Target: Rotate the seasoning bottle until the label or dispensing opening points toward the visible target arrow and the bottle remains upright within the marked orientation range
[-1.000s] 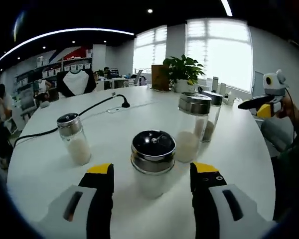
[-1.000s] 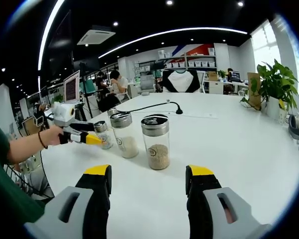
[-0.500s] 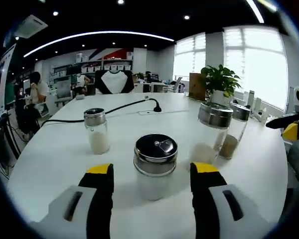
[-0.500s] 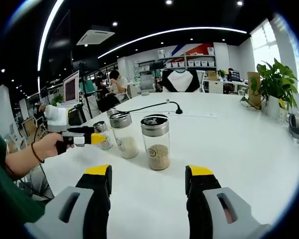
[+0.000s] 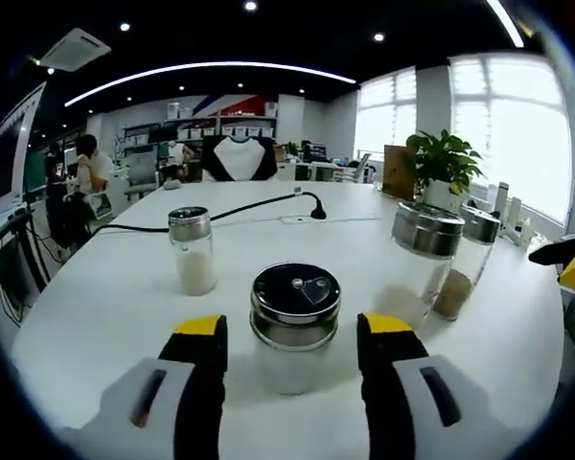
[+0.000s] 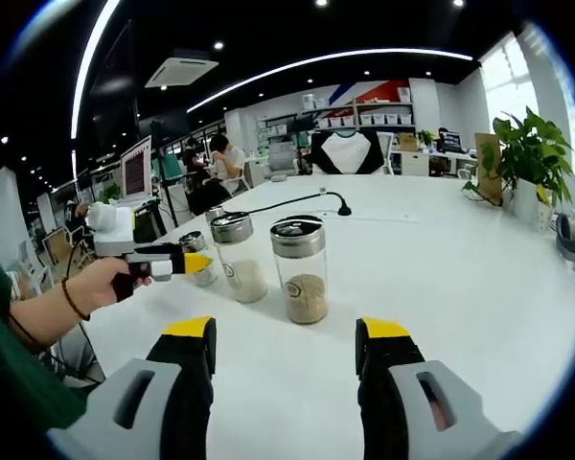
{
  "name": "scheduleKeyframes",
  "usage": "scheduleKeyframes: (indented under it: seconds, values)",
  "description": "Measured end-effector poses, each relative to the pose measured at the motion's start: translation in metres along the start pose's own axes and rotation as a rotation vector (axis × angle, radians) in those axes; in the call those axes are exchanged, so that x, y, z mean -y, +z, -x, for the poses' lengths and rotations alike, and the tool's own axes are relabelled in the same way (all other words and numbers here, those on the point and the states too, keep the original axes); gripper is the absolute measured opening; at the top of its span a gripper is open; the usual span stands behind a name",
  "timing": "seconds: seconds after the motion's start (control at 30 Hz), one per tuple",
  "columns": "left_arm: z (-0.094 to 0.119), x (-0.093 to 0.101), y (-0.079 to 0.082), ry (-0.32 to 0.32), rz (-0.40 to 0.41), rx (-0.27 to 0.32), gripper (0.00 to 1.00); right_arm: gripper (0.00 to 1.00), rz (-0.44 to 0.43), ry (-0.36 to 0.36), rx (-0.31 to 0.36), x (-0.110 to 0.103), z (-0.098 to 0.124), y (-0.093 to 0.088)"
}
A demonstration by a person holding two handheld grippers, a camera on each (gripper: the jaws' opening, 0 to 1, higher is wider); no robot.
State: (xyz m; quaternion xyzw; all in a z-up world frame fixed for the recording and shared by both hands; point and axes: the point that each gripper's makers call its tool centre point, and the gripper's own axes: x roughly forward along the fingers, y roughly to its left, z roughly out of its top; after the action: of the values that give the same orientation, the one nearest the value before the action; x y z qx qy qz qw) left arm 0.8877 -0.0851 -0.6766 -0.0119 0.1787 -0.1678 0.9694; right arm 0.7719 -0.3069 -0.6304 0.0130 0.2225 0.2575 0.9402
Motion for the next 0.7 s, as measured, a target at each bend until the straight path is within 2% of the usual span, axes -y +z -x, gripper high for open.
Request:
scheduleKeyframes:
  seconds: [0.1, 0.2, 0.3, 0.33, 0.37, 0.43, 0.7]
  values:
    - [-0.0008, -0.0014, -0.0033, 0.011, -0.011, -0.017, 0.53, 0.59, -0.001, 0.0, 0.0, -0.0001, 0.0002, -0.0002]
    - [-0.0022, -0.0034, -0.0037, 0.007, 0.011, -0.011, 0.51, 0.59, -0.002, -0.001, 0.002, 0.0003, 0.0006, 0.0001]
    - [-0.003, -0.0031, -0.0057, 0.003, 0.006, -0.019, 0.42, 0.58, -0.005, -0.006, 0.004, 0.0015, 0.0009, 0.0004]
    - [-0.0038, 0.001, -0.0057, -0.021, 0.006, -0.017, 0.37, 0.58, -0.007, -0.009, 0.004, 0.0021, 0.0011, 0.0007]
    - [-0.004, 0.0015, -0.0066, -0.017, 0.015, -0.02, 0.36, 0.58, -0.008, -0.01, 0.005, 0.0024, 0.0011, 0.0012]
    - [-0.0045, -0.0003, -0.0082, -0.001, -0.02, -0.025, 0.36, 0.58, -0.007, -0.01, 0.01, 0.0026, 0.0009, 0.0031]
    - [-0.0044, 0.001, -0.0079, -0.016, -0.023, -0.025, 0.35, 0.58, -0.009, -0.001, 0.006, 0.0012, -0.0006, 0.0016]
